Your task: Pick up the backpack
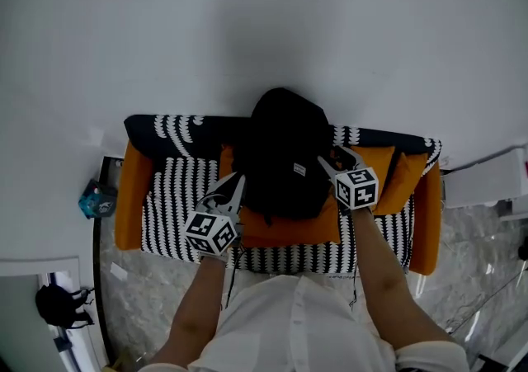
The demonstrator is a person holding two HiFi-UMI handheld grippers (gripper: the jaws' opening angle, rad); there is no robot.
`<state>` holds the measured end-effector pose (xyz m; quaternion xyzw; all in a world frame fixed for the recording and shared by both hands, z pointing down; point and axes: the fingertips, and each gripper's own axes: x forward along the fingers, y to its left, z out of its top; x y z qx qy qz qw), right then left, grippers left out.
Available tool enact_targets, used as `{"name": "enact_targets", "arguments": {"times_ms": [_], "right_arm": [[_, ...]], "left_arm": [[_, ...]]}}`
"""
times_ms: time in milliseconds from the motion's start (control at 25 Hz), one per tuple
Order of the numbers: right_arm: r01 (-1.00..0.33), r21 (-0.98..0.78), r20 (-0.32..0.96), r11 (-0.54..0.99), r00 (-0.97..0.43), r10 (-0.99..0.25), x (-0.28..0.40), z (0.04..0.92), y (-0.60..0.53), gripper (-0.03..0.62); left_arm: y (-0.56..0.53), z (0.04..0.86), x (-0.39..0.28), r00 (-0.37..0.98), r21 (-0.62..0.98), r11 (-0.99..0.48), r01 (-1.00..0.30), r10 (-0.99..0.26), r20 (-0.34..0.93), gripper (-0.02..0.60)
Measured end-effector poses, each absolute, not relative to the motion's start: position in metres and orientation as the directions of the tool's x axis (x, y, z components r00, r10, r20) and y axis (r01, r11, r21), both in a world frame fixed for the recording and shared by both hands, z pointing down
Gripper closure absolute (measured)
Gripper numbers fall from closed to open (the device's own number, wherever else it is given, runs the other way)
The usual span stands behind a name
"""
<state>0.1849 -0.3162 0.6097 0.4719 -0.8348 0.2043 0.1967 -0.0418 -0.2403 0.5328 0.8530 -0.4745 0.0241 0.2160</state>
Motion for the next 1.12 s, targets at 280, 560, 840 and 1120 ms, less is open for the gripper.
{"name": "enact_targets", "arguments": {"times_ms": [280,560,840,1120], "right_arm": [[-0.857,-0.245,0.537,0.454,-0.51,-0.672,0.176,0.626,-0.346,0.253],[-0.827,-0.305,0.564,0.473,-0.557,-0.61,0.16,0.642,-0.367,0.233],[-0.829,-0.284,0.612,0.482,-0.544,-0.575,0.149,0.656,-0.379,0.233],[-0.827,-0.209,0.611,0.522,-0.528,-0.59,0.143,0.65,-0.366,0.383]], "left_arm": [[-0.243,0.54,-0.043,0.548,0.348,-0.452,-0.821,-0.795,0.261,0.555],[-0.244,0.542,-0.039,0.551,0.345,-0.455,-0.821,-0.79,0.27,0.555],[-0.242,0.543,-0.04,0.557,0.348,-0.46,-0.817,-0.785,0.272,0.555],[-0.237,0.545,-0.042,0.558,0.354,-0.458,-0.815,-0.785,0.269,0.555]]}}
